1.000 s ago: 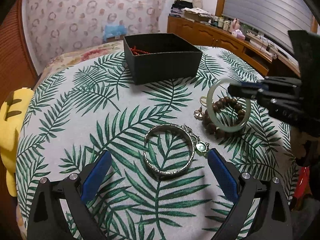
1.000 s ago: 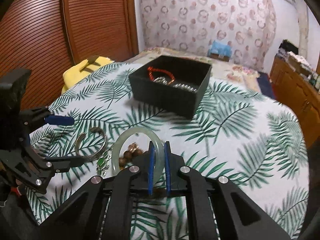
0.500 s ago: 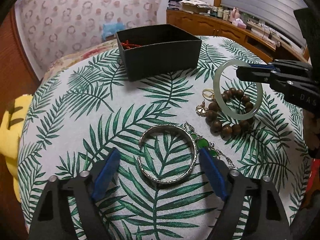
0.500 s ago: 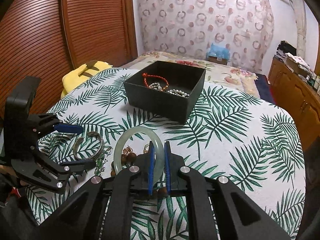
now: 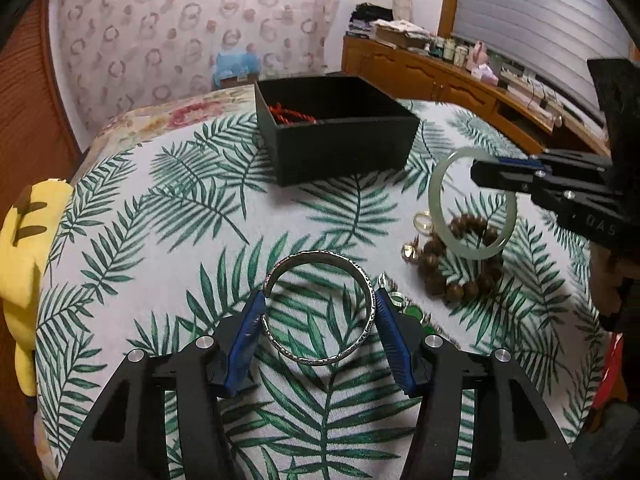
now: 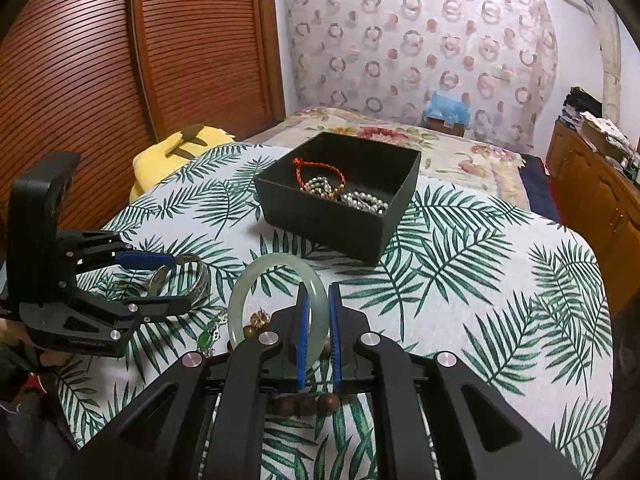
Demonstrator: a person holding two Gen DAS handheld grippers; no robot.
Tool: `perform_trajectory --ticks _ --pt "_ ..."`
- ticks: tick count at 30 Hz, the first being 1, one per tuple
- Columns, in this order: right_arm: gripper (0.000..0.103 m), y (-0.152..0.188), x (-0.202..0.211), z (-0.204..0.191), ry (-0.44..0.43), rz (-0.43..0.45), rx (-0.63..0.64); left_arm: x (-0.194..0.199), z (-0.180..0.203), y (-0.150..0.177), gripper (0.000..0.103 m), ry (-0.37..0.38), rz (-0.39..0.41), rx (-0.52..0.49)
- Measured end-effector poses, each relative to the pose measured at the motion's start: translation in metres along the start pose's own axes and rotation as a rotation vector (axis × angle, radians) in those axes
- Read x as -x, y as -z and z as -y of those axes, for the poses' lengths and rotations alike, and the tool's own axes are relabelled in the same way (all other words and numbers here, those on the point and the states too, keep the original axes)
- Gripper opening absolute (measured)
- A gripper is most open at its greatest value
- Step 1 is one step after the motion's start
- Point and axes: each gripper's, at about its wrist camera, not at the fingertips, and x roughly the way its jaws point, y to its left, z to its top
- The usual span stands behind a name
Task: Organize jewelry
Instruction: 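Carry both bangles over the black box and open both tools to drop them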
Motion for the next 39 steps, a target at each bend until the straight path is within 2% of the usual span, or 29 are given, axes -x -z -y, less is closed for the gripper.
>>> perform_trajectory --ticks 11,20,28,36,39 --pt "0.011 -0.025 -0.007 0.013 -0.024 0.017 0.01 0.006 -0.01 -0.034 0.053 0.007 0.053 0.036" --pt "0.011 -0.059 -0.014 0.035 -0.025 0.058 0.006 0.011 -0.012 -0.072 0.053 0.018 0.109 0.04" --pt "0.011 -0.09 -0.041 0.057 -0.028 0.078 -0.023 0.003 -0.015 -0.104 0.053 0.013 0.132 0.038" --pt "0.011 -0.09 -0.079 0.057 -0.053 0.01 -0.004 -0.018 -0.017 -0.12 0.053 0.015 0.115 0.034" --pt "0.014 -0.089 -0.085 0.055 -0.065 -0.006 0.002 -0.025 -0.016 -0.126 0.053 0.018 0.107 0.031"
